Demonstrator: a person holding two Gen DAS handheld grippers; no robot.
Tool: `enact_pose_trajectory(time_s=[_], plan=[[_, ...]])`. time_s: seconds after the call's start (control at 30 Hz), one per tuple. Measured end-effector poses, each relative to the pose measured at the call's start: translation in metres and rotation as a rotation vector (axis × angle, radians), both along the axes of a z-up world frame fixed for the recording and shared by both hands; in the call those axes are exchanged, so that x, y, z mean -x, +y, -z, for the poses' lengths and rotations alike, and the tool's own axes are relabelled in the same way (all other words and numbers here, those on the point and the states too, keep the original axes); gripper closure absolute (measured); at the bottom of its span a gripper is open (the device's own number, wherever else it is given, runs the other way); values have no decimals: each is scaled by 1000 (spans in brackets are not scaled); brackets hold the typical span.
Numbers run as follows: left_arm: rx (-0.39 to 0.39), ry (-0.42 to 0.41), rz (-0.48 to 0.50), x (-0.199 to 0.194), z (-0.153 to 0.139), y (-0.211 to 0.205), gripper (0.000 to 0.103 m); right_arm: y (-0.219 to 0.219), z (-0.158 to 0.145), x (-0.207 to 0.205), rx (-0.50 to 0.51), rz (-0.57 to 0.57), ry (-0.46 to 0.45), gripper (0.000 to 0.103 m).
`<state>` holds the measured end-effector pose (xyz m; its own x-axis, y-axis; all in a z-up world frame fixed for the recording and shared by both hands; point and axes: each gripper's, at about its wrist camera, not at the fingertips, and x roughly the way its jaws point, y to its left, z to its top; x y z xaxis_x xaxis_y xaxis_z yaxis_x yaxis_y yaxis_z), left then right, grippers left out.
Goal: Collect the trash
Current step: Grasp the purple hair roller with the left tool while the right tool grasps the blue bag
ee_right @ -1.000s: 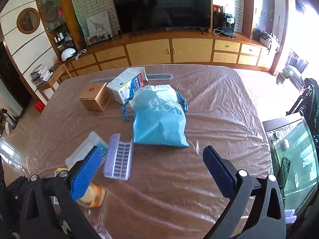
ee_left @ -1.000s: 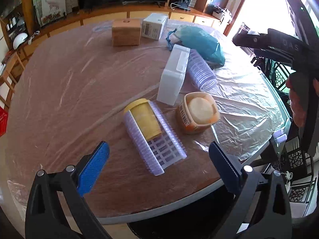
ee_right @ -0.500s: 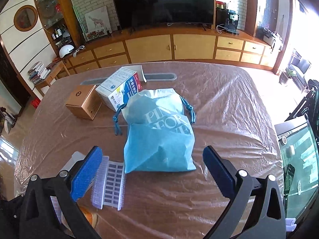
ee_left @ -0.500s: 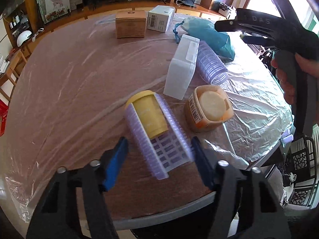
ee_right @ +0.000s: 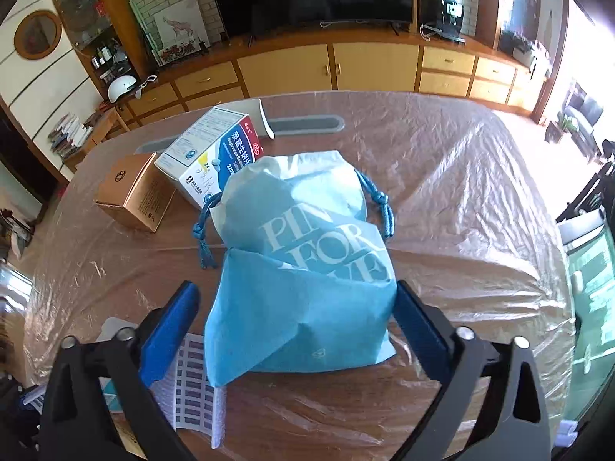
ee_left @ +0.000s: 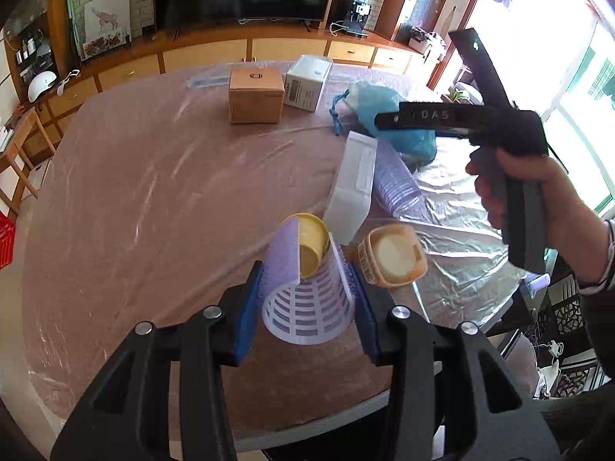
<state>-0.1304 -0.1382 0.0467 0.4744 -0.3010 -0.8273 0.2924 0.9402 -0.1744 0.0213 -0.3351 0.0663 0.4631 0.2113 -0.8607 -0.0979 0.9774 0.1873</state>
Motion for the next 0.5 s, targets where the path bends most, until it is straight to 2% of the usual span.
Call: enact_pose_trajectory(time_s=[0.1,0.3,0.5], plan=[[-3,-5,8,-1,-1,-1,59,-6,6,-3,-67,25,33,27],[12,-18,15,-1,-3,2,59,-9,2,3,-74,39,8,38],[46,-21,23,-4,-4,7,59,-24,-6,11,-130,96,-12,40]])
